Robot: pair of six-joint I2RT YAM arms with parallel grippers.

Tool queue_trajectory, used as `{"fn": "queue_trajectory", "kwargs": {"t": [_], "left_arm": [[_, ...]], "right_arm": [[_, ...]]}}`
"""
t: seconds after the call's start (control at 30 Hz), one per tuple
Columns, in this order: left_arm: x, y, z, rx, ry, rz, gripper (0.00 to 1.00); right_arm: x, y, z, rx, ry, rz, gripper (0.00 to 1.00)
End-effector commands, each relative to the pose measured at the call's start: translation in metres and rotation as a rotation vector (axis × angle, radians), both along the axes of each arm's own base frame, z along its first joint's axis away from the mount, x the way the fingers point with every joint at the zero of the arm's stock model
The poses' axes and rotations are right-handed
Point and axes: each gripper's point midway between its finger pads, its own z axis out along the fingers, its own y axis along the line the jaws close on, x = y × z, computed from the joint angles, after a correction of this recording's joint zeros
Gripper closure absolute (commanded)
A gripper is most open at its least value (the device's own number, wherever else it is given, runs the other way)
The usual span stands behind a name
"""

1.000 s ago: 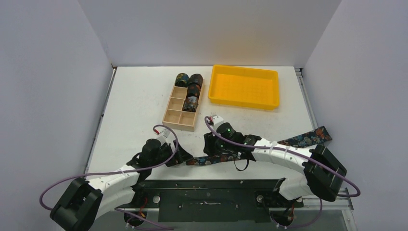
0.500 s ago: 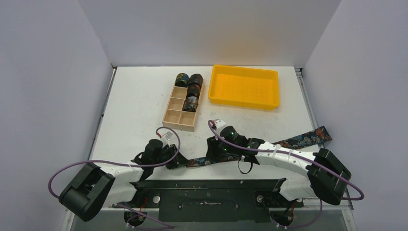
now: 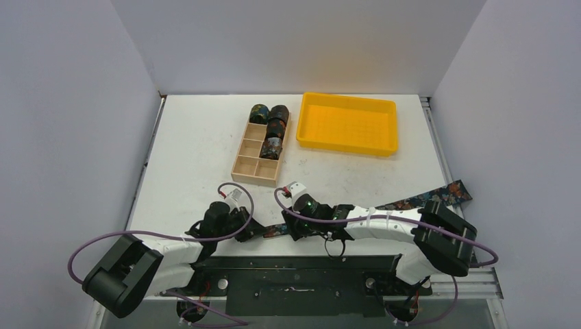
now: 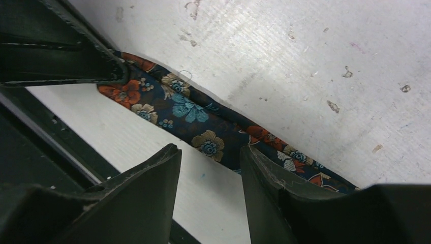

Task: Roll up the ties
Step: Roll the tie at the center of the board.

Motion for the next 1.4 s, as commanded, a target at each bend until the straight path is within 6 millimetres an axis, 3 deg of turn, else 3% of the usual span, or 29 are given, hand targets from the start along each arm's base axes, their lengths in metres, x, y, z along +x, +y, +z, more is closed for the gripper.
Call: {"fn": "queue_trajectory", "kwargs": {"t": [0.0,0.17,0.37,0.5,0.7,1.07,1.37], "left_arm": [[0.002,0.011,-0.011,0.046,-0.008,0.049,0.92],[0.000,0.011,-0.010,0.039,-0.010,0.048,0.74],[-0.001,0.011,-0.006,0.038,-0.017,0.043,0.59],[-0.001,0.012,-0.003,0.039,-0.030,0.038,0.58],[-0.001,0.013,-0.001,0.042,-0.047,0.037,0.59],[0.003,0.000,-0.001,0.016,-0.040,-0.016,0.62],[-0.005,-0.004,-0.006,-0.028,-0.014,-0.040,0.70]], "right_arm": [[0.022,0.006,0.004,-0.049,-0.110,-0.051,0.53],[0.024,0.000,-0.013,-0.137,-0.115,-0.071,0.58],[0.023,-0.002,-0.017,-0.168,-0.126,-0.089,0.81],[0.024,-0.001,-0.010,-0.157,-0.134,-0.095,0.90],[0.026,0.008,0.005,-0.115,-0.146,-0.091,0.91],[0.026,0.009,-0.004,-0.127,-0.142,-0.096,0.91],[0.025,0.004,-0.013,-0.138,-0.133,-0.110,0.91]]}}
